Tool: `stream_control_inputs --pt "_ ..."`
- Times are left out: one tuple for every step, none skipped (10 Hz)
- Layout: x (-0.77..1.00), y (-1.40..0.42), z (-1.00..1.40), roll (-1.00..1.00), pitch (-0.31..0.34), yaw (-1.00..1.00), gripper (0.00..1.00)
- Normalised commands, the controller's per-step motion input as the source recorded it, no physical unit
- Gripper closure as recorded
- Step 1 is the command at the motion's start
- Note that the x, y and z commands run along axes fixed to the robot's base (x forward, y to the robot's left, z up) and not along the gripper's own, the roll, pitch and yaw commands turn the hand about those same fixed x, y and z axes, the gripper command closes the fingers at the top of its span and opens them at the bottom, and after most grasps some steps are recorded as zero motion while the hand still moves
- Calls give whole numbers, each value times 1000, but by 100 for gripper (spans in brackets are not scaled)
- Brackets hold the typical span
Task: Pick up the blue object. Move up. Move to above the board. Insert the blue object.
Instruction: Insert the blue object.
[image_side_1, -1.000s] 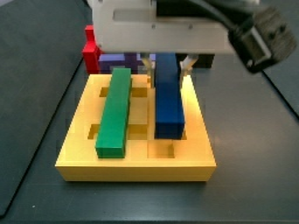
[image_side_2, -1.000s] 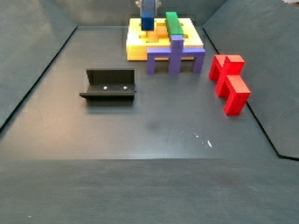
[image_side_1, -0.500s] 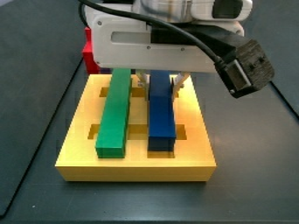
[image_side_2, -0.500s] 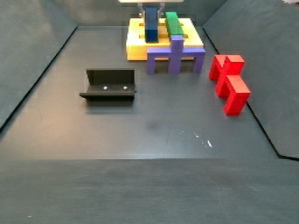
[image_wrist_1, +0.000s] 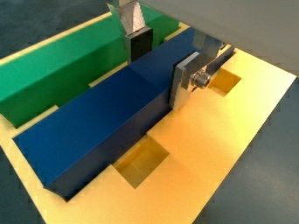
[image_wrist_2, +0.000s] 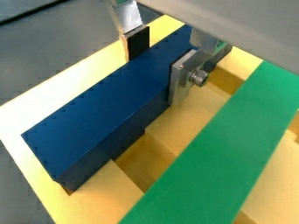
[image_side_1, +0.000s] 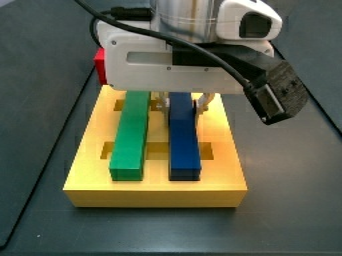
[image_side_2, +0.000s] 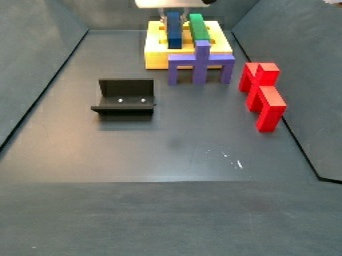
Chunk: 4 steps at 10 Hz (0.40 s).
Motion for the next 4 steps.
stream_control_inputs --pt "157 69 -471 97 0 140 100" --pt "203 60 -420 84 0 151 100" --pt "57 0 -409 40 0 49 100" --pt "0 0 0 0 0 0 100"
